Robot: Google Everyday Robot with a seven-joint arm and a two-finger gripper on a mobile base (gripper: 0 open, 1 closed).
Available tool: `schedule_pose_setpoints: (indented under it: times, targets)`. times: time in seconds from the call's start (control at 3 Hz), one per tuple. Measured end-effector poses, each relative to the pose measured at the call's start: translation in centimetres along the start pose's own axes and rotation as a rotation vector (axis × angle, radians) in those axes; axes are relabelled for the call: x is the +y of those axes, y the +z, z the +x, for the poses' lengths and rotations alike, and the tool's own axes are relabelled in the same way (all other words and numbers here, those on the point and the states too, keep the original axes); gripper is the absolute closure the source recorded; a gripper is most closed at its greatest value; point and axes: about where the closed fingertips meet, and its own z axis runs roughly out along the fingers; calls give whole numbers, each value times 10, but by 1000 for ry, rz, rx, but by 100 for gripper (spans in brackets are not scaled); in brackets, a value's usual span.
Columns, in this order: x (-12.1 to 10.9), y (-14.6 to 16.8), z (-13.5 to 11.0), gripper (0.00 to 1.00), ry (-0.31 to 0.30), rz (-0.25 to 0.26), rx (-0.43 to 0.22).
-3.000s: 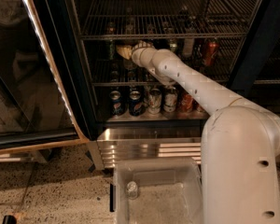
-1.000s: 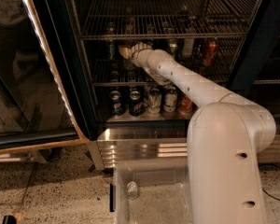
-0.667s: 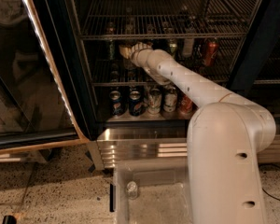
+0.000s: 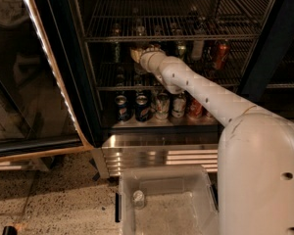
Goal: Pick water bottle from middle shelf of fridge
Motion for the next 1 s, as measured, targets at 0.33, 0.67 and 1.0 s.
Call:
schedule_pose_setpoints:
  times: [0.33,0.67,1.0]
  targets:
    - [0,-23,-8,100,-22,28,-19]
    - [2,-23,-3,100,-14,32,-11]
    - [8,-27,8,100,6,33,2]
